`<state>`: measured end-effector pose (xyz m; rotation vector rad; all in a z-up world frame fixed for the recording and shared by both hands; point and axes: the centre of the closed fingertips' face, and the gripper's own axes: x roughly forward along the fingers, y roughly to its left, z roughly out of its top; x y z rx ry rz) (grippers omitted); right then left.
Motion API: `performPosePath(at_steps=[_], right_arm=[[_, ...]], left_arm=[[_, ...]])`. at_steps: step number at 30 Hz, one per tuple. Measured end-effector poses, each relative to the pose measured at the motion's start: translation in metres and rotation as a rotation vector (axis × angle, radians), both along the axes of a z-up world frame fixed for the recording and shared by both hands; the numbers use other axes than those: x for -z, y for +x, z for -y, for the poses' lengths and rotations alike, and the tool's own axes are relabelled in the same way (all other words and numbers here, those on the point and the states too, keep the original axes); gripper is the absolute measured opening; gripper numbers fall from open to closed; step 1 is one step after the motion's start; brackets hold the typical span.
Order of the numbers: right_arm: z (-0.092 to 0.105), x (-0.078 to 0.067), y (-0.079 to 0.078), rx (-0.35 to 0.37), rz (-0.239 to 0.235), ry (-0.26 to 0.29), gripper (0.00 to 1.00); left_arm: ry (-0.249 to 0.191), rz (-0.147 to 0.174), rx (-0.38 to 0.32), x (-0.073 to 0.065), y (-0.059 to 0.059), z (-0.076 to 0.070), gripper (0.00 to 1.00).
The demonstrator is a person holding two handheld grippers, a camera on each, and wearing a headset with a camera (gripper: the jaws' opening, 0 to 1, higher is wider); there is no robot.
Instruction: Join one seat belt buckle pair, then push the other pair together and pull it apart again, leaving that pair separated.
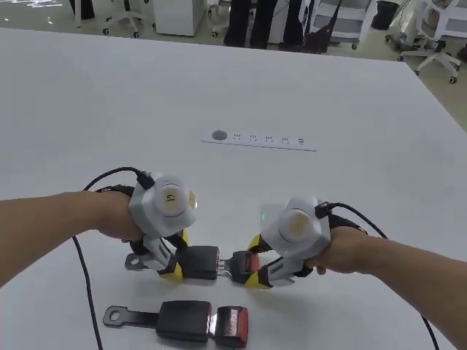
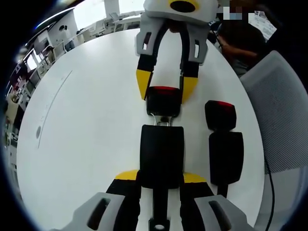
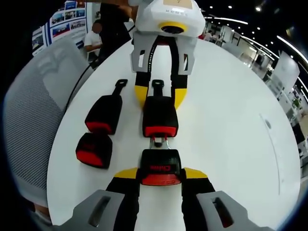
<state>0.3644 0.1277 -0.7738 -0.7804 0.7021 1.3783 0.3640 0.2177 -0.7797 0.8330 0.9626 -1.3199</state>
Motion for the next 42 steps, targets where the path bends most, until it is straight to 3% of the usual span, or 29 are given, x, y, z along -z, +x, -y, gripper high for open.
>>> performPosePath(at_steps=[42], right_arm=[[-0.013, 0.001, 0.000, 0.009, -0.010, -0.029, 0.28]], left_arm=[[-0.007, -0.002, -0.016, 0.000, 0.001, 0.001, 0.30]])
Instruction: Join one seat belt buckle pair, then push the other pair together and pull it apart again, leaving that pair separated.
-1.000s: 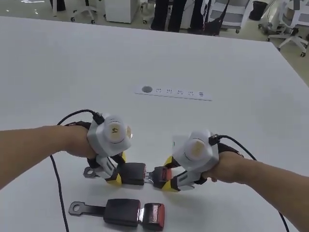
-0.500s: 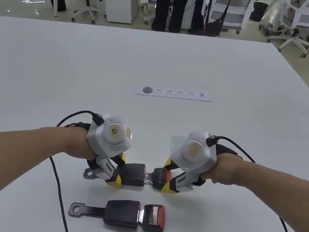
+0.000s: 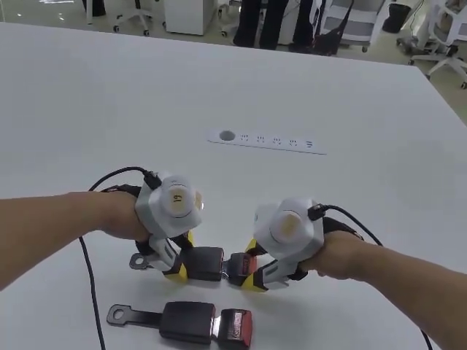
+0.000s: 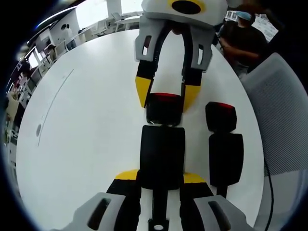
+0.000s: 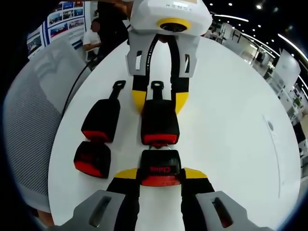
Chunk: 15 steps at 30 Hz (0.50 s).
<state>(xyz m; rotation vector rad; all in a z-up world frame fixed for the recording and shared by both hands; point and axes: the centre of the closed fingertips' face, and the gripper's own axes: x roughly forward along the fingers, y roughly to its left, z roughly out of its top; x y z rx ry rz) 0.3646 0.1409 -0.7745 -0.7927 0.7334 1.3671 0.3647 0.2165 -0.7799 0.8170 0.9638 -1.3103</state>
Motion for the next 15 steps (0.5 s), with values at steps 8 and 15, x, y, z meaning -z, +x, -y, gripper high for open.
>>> performPosePath(at_steps=[8, 15], right_arm=[[-0.0015, 0.0005, 0.0000, -0.004, 0.002, -0.015, 0.28], [-0.0029, 0.0014, -0.0010, -0.016, 0.007, -0.026, 0.27]], left_arm=[[0.007, 0.009, 0.028, 0.0006, -0.0007, 0.0011, 0.30], [0.009, 0.010, 0.039, -0.0003, -0.0028, 0.0031, 0.30]])
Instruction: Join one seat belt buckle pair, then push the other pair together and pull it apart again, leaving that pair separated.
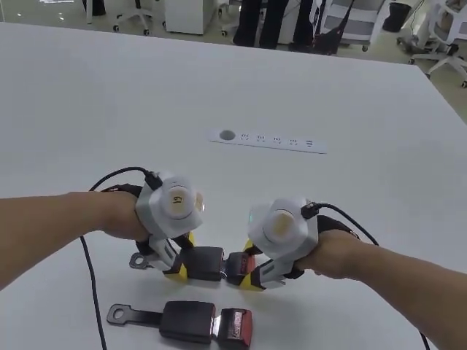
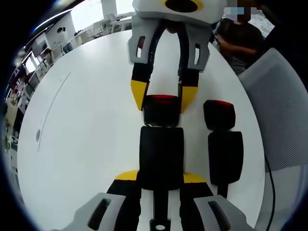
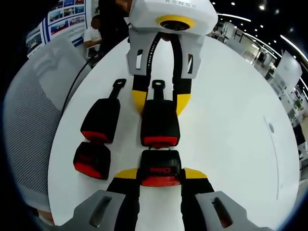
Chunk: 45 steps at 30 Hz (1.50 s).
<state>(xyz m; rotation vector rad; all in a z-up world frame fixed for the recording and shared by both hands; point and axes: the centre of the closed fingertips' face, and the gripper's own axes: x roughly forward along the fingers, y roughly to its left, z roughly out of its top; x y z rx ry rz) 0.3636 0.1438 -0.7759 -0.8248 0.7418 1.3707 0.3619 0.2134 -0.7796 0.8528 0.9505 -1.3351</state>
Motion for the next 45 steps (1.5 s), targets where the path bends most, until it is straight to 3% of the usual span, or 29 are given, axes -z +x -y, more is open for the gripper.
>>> performPosePath(at_steps=[35, 45], right_arm=[[0.003, 0.001, 0.000, -0.033, 0.010, -0.027, 0.29], [0.021, -0.001, 0.000, -0.034, 0.007, -0.042, 0.29]], left_arm=[[0.035, -0.002, 0.014, 0.002, 0.001, -0.002, 0.31], [0.036, -0.005, 0.007, 0.001, 0.000, -0.002, 0.31]])
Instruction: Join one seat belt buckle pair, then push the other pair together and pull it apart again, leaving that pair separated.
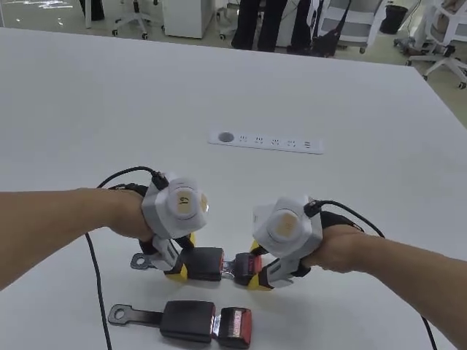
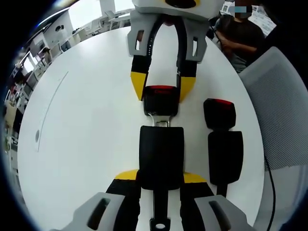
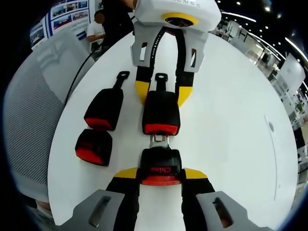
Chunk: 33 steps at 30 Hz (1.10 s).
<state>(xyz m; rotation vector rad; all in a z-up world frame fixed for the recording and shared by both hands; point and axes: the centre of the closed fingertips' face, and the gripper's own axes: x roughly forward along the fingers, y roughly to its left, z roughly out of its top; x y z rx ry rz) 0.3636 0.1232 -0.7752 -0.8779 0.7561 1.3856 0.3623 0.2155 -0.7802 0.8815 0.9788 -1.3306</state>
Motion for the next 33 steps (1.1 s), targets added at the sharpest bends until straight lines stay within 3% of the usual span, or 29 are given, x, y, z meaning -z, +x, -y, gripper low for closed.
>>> performPosePath(at_steps=[1, 17, 33], right_arm=[[-0.002, -0.001, -0.001, 0.004, 0.000, 0.023, 0.29], [-0.001, -0.002, 0.000, 0.006, -0.003, 0.023, 0.30], [0.011, 0.001, 0.003, 0.003, -0.010, -0.006, 0.30]], left_arm=[[0.001, 0.000, -0.001, 0.000, 0.000, 0.000, 0.31], [-0.003, 0.000, 0.001, 0.002, 0.004, -0.002, 0.31], [0.003, 0.000, 0.000, 0.002, 0.002, -0.001, 0.32]])
